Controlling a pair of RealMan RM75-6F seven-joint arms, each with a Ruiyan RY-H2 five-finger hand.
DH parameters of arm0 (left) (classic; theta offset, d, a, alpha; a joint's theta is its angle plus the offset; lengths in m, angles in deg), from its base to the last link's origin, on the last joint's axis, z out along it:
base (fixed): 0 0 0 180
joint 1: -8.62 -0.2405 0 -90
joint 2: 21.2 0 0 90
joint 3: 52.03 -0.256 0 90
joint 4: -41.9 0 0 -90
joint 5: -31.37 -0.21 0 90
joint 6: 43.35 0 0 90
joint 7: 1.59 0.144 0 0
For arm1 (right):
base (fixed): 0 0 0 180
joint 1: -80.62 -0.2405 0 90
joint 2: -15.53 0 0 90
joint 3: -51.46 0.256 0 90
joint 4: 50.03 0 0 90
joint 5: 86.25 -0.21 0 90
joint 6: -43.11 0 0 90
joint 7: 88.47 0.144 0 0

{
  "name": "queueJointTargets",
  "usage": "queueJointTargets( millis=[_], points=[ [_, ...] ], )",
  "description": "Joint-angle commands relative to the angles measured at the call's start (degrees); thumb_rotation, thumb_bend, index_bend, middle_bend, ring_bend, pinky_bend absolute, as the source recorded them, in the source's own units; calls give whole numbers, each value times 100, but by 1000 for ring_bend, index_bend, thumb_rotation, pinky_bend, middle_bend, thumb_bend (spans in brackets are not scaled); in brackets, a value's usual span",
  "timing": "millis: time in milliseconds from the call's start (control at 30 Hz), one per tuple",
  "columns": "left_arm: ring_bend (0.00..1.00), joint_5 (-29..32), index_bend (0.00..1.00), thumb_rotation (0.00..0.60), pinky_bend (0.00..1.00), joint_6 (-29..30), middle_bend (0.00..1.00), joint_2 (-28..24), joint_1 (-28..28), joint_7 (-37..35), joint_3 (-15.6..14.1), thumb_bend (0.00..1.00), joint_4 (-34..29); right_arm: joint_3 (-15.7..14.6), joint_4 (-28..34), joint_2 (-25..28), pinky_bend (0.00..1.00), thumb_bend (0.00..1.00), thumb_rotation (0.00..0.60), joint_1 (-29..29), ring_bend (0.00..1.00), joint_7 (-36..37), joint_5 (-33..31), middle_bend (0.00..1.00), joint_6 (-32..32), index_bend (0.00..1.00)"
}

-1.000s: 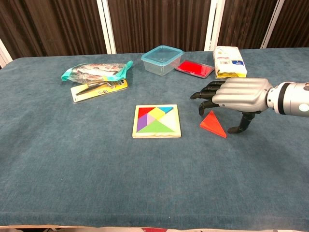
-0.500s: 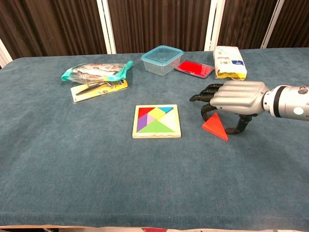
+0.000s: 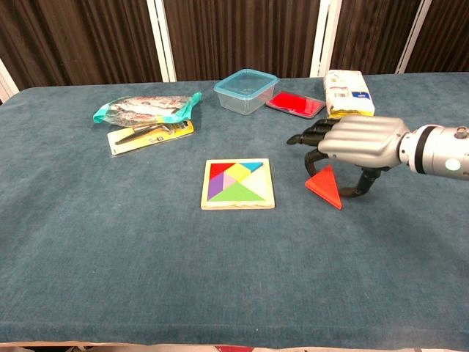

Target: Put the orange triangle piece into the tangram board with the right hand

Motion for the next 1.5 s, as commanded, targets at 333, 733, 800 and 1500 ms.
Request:
queueJointTargets(
  millis=[333, 733, 800, 1500],
  points=[
    [40, -20, 0, 600, 118, 9, 15, -4, 0, 5, -5, 512, -3, 739, 235, -134, 0, 462, 600, -367, 0, -668, -443, 27, 227, 666],
    [40, -66, 0, 600, 118, 30, 15, -43, 14, -179, -27, 513, 37, 1096, -246, -1173, 0, 462, 600, -775, 0, -2204, -1175, 27, 69, 665],
    [40, -84, 0, 600, 118, 42, 15, -48, 16, -214, -33, 513, 57, 1073, -357, -1333, 0, 462, 600, -793, 0, -2444, -1316, 27, 28, 663],
    [40, -119, 0, 600, 118, 55, 15, -63, 34, -293, -55, 511, 84, 871, -704, -1702, 0, 462, 600, -899, 0, -2677, -1557, 27, -24, 659]
  ],
)
